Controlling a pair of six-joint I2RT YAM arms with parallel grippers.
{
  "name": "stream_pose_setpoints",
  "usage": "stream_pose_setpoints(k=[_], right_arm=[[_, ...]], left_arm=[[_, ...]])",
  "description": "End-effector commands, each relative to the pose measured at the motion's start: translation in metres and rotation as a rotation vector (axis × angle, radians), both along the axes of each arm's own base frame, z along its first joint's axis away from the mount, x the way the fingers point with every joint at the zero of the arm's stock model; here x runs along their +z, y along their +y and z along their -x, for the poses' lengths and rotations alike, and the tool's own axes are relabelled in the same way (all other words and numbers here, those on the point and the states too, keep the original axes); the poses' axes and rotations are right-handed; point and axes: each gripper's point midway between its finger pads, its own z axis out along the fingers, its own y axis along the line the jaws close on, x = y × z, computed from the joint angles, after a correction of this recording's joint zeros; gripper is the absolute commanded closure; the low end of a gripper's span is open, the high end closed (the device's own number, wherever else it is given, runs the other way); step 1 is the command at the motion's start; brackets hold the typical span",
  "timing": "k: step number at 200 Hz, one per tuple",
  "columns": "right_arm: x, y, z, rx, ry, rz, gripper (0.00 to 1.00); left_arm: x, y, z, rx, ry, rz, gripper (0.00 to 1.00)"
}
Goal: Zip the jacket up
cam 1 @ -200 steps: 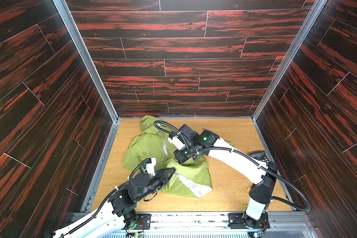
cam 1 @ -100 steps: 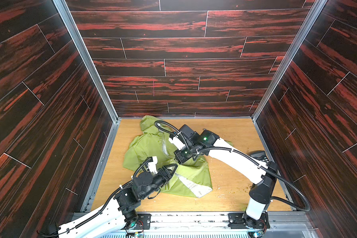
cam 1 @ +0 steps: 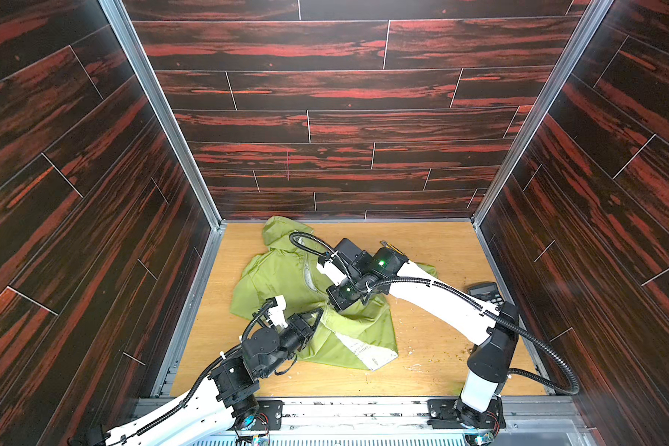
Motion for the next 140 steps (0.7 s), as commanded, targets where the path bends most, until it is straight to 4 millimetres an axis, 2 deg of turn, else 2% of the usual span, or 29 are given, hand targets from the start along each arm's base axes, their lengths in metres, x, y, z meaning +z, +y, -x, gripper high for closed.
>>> stream_pose_setpoints(k=[1,16,54,89,119,140], right_arm=[[0.034,0.003,0.006,0.013,-0.025,-0.08,1.0],[0.035,0.005,0.005,0.017,-0.021,-0.084,1.0],[0.039,0.008,0.007,0.025,-0.013,-0.099,1.0],[0.034,0.005,0.009,0.029,-0.006,-0.081,1.0],[0.029,0.002,0.009,0.03,-0.003,-0.07,1.0],[0.027,-0.002,0.0,0.011,-0.013,-0.063,0.99]], left_arm=[[-0.008,-0.002,0.001,-0.005,0.028,0.001,0.62],[-0.009,-0.003,0.0,-0.008,0.03,-0.001,0.54],[-0.01,-0.002,-0.003,0.012,0.027,-0.003,0.57],[-0.01,0.005,-0.007,0.055,0.012,0.023,0.77],[-0.013,0.011,-0.005,0.066,0.014,0.033,1.0],[-0.024,0.017,0.0,0.069,0.056,0.012,1.0]])
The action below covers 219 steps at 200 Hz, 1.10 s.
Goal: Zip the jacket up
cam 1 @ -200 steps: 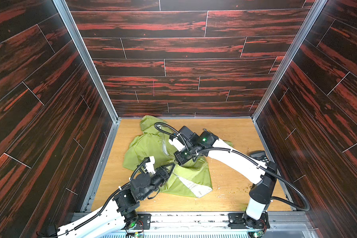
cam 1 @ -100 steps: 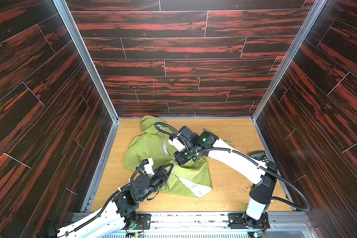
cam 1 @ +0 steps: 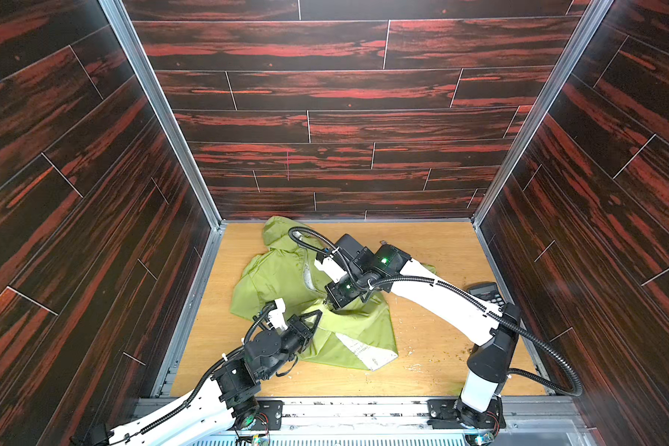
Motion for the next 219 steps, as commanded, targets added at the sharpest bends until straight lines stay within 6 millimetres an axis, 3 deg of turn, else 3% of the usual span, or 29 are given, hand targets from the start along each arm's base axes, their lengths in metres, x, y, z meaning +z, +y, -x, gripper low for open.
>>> stream_pose_setpoints(k=[1,28,51,81,146,178,219], right_arm=[[0.01,-0.01,-0.004,-0.011,-0.018,-0.014,0.98],[0.014,-0.028,-0.042,-0.112,-0.032,-0.031,0.57],[0.011,-0.049,-0.089,-0.243,-0.04,-0.013,0.41],[-0.018,-0.057,-0.137,-0.348,0.006,0.045,0.37],[-0.088,0.005,-0.197,-0.367,0.108,0.023,0.31],[-0.124,0.024,-0.214,-0.41,0.164,-0.026,0.29],[-0.156,0.022,-0.229,-0.485,0.143,-0.008,0.29]], left_arm=[[-0.013,0.01,0.003,0.029,0.044,-0.021,1.0],[-0.034,0.025,0.014,0.039,0.133,-0.084,1.0],[-0.062,0.04,0.03,0.04,0.264,-0.149,1.0],[-0.09,0.039,0.049,-0.024,0.384,-0.163,1.0],[-0.128,0.034,0.08,-0.15,0.542,-0.236,1.0],[-0.142,0.03,0.095,-0.228,0.6,-0.255,1.0],[-0.159,0.033,0.109,-0.274,0.649,-0.275,1.0]])
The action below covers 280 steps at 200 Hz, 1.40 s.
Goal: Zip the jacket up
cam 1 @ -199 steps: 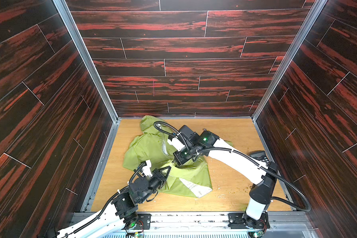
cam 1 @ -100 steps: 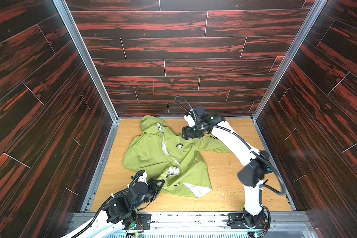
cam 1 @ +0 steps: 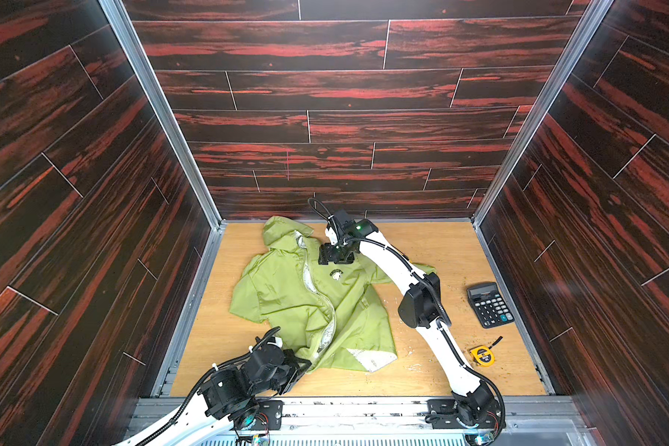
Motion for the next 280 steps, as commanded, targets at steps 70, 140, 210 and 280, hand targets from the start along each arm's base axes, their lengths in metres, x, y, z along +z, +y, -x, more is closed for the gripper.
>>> stream_pose_setpoints(k=[70,140,210,280], right_arm=[[-0.086,-0.045,-0.029,-0.15,0.045,0.183,0.29],[-0.123,-0.036,-0.011,-0.103,0.162,0.145,0.77],[-0.027,-0.046,-0.041,-0.156,0.084,-0.051,1.0],[0.046,-0.102,-0.048,-0.212,0.024,-0.127,1.0]], left_arm=[[-0.012,0.014,0.013,0.008,0.05,-0.015,1.0],[-0.002,0.019,0.005,0.051,0.011,-0.022,1.0],[0.015,0.057,-0.013,0.215,-0.096,-0.12,1.0],[0.054,0.05,-0.062,0.315,-0.287,-0.165,1.0]])
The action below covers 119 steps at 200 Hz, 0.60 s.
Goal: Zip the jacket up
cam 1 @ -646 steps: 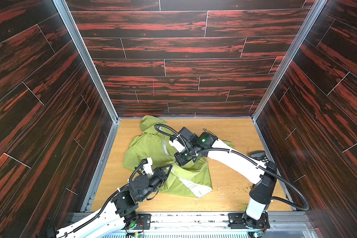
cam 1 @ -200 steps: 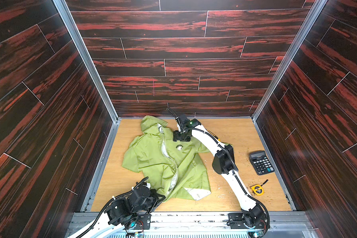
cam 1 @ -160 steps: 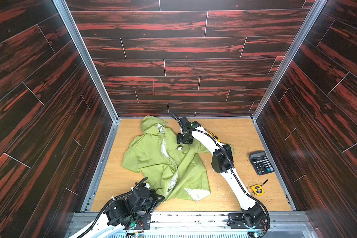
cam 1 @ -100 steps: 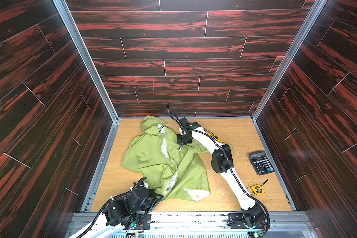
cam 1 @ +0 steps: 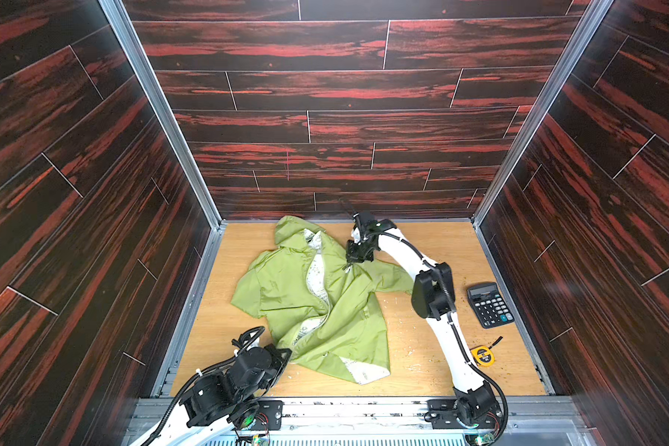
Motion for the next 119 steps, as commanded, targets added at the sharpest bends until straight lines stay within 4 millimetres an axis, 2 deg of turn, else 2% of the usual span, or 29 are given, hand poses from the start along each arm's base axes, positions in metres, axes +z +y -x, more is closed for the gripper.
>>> stream_pose_setpoints(k=[1,6,38,61,90,119], right_arm=[[0.069,-0.017,0.002,-0.014,-0.09,-0.068,1.0],[0.071,-0.021,0.003,-0.021,-0.088,-0.072,1.0],[0.077,-0.055,0.016,-0.068,-0.087,-0.095,1.0],[0.076,-0.075,0.031,-0.09,-0.074,-0.103,1.0],[0.075,-0.09,0.052,-0.1,-0.063,-0.106,1.0],[0.074,-0.085,0.071,-0.102,-0.023,-0.172,1.0]], left_arm=[[0.023,-0.005,-0.026,0.041,-0.095,-0.043,1.0],[0.028,-0.011,-0.03,0.025,-0.105,-0.046,1.0],[0.033,-0.03,-0.055,-0.055,-0.062,-0.196,1.0],[0.029,-0.028,-0.079,-0.045,-0.027,-0.262,1.0],[0.027,0.001,-0.109,0.029,0.025,-0.325,1.0],[0.039,0.044,-0.14,0.084,0.051,-0.391,1.0]])
